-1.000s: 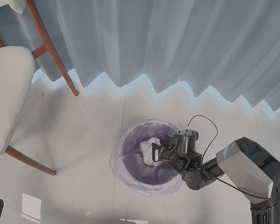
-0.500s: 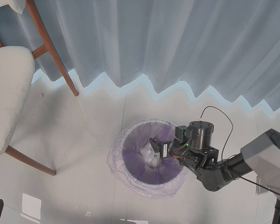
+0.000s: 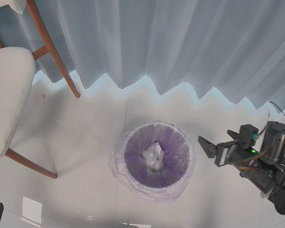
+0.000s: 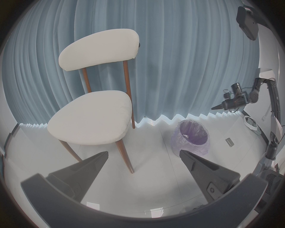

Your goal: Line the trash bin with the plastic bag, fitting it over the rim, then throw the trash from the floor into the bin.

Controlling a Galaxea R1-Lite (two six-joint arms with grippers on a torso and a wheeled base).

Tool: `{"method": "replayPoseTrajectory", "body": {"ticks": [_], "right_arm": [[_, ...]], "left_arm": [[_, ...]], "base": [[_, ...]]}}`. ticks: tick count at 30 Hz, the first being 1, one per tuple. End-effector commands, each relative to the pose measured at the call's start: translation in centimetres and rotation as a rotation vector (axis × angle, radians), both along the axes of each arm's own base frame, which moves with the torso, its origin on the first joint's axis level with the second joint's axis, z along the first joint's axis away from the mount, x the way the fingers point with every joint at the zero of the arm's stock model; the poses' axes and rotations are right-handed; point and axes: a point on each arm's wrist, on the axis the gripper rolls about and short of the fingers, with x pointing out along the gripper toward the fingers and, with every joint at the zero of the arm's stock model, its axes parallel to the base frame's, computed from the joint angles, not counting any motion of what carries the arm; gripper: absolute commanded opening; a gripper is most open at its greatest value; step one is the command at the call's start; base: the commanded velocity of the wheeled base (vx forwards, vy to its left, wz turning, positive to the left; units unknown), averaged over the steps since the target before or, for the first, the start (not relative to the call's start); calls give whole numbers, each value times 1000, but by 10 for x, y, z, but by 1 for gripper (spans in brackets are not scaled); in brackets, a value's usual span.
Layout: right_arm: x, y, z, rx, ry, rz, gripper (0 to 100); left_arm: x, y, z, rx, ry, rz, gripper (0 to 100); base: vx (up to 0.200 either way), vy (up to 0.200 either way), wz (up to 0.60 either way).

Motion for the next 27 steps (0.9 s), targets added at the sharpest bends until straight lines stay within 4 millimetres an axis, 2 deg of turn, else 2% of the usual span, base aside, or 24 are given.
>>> {"method": "replayPoseTrajectory", "body": {"ticks": [1,2,3,7,12,22,27], "right_arm": [[-90,-62,22,28,-112,-160,100],[-90,-62,22,28,-112,-160,100],[-110,-74,19,28,-123,-206,100],[-147,-86,9,31,-143,-266,100],[-177,-90,-6,32,-162,-285,100],[-231,-93,-33,15,-86,-295,100],[-258,-94,-54,12,-70,-298,100]], "left_arm": [[0,0,-5,0,1,0,100],[0,0,-5,0,1,0,100],[0,0,-5,0,3,-1,100],[0,0,-5,1,3,-1,100],[0,0,-5,1,3,0,100],[0,0,-5,1,3,0,100],[0,0,-5,1,3,0,100]], "base": [[0,0,0],[0,0,0],[0,0,0],[0,0,0],[0,0,0],[0,0,0],[0,0,0]]}}
